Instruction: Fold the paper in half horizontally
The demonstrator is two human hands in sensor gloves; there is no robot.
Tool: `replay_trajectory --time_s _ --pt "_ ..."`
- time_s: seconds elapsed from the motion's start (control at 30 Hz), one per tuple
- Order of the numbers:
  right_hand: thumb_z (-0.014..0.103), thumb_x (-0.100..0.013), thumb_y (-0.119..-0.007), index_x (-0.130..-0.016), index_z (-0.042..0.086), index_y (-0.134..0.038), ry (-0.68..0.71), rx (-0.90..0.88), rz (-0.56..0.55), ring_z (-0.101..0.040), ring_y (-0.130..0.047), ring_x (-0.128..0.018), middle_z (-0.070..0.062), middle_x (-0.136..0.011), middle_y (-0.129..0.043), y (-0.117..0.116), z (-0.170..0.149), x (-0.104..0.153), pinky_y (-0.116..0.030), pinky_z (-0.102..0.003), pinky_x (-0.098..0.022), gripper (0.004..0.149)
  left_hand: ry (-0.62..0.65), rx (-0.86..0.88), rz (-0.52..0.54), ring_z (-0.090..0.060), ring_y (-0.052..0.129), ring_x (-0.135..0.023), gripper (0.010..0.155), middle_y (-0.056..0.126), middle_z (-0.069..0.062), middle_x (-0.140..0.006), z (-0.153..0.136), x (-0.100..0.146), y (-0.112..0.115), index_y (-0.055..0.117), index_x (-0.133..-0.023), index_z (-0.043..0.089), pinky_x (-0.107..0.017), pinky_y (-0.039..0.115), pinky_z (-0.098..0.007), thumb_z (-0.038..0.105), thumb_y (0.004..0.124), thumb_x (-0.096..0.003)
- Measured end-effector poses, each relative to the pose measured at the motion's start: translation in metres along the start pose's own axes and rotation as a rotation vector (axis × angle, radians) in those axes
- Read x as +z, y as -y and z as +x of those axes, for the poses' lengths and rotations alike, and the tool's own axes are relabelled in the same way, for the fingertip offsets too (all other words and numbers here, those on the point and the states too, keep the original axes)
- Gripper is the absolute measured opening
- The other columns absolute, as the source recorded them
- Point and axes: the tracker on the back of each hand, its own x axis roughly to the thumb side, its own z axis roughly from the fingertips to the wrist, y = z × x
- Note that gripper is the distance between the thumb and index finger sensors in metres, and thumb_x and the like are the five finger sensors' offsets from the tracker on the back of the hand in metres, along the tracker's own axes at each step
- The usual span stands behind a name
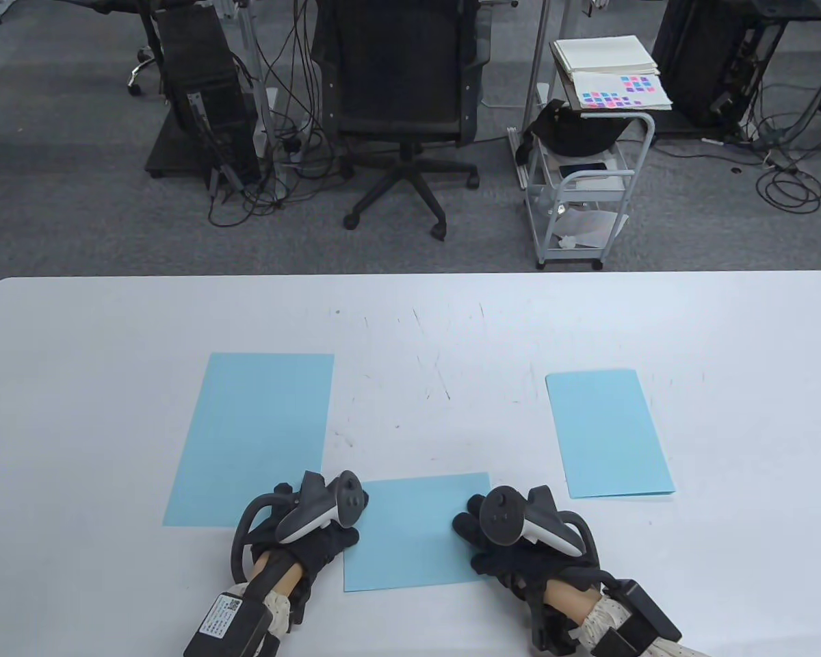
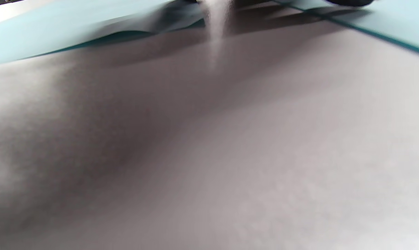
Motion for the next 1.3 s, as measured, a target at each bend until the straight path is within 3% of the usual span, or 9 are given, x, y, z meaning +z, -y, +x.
replay_trajectory --time_s 0.2,0.43,0.7,0.87,1.0,1.1,1.3 --pt "0.042 -0.048 -0.07 -0.102 0.049 -0.038 0.001 -0.008 0.005 -0.027 -0.006 -0.108 0.021 -0.116 -0.02 0.0 -0.001 0.0 -0.007 -0.064 -0.072 0.063 -0.03 -0.142 0.093 -0.009 0.03 -0.117 0.064 0.033 0.037 -0.115 0.01 0.012 -0.011 0.044 -0.098 0.063 -0.089 0.036 -0.05 0.062 0.063 -0.0368" --pt "0.042 -0.048 -0.07 -0.103 0.048 -0.038 0.002 -0.01 0.006 -0.027 -0.006 -0.107 0.021 -0.116 -0.019 0.0 -0.001 0.0 -0.007 -0.064 -0.072 0.063 0.029 -0.021 0.163 -0.01 0.029 -0.118 0.064 0.033 0.035 -0.116 0.009 0.028 -0.03 0.044 -0.098 0.063 -0.09 0.036 -0.05 0.063 0.063 -0.0369" --pt "0.042 -0.048 -0.069 -0.103 0.048 -0.038 0.005 -0.011 0.006 -0.027 -0.006 -0.107 0.021 -0.116 -0.019 0.0 -0.001 0.0 -0.007 -0.064 -0.072 0.063 0.007 0.143 0.431 -0.014 0.031 -0.118 0.067 0.034 0.031 -0.118 -0.01 0.059 -0.049 0.042 -0.1 0.061 -0.089 0.036 -0.053 0.063 0.063 -0.0365" --pt "0.042 -0.048 -0.07 -0.103 0.048 -0.038 0.011 -0.016 0.003 -0.028 -0.006 -0.107 0.02 -0.116 -0.02 0.0 -0.001 0.0 -0.007 -0.064 -0.072 0.063 -0.027 0.18 0.572 -0.015 0.026 -0.119 0.071 0.029 0.029 -0.12 -0.022 0.072 -0.044 0.036 -0.101 0.061 -0.089 0.033 -0.054 0.065 0.063 -0.0358" --pt "0.04 -0.049 -0.071 -0.103 0.046 -0.041 0.009 0.0 -0.005 -0.029 -0.01 -0.108 0.019 -0.117 -0.023 0.003 0.002 0.0 -0.008 -0.064 -0.072 0.062 -0.053 0.127 0.575 -0.015 0.022 -0.118 0.073 0.025 0.028 -0.12 -0.028 0.069 -0.036 0.032 -0.101 0.061 -0.089 0.031 -0.055 0.065 0.063 -0.0352" --pt "0.039 -0.049 -0.072 -0.104 0.041 -0.052 0.009 -0.014 -0.027 -0.032 -0.015 -0.108 0.011 -0.119 -0.031 0.016 0.009 -0.001 -0.01 -0.065 -0.072 0.059 -0.064 0.101 0.556 -0.015 0.021 -0.118 0.073 0.024 0.028 -0.12 -0.032 0.066 -0.03 0.032 -0.101 0.061 -0.089 0.03 -0.056 0.065 0.063 -0.0352" --pt "0.037 -0.049 -0.073 -0.105 0.042 -0.046 0.007 -0.06 -0.125 -0.032 -0.015 -0.108 0.01 -0.119 -0.031 0.052 0.028 -0.016 -0.011 -0.065 -0.072 0.062 -0.049 0.113 0.533 -0.015 0.02 -0.118 0.074 0.023 0.028 -0.12 -0.032 0.063 -0.027 0.032 -0.102 0.061 -0.089 0.029 -0.056 0.065 0.063 -0.035"
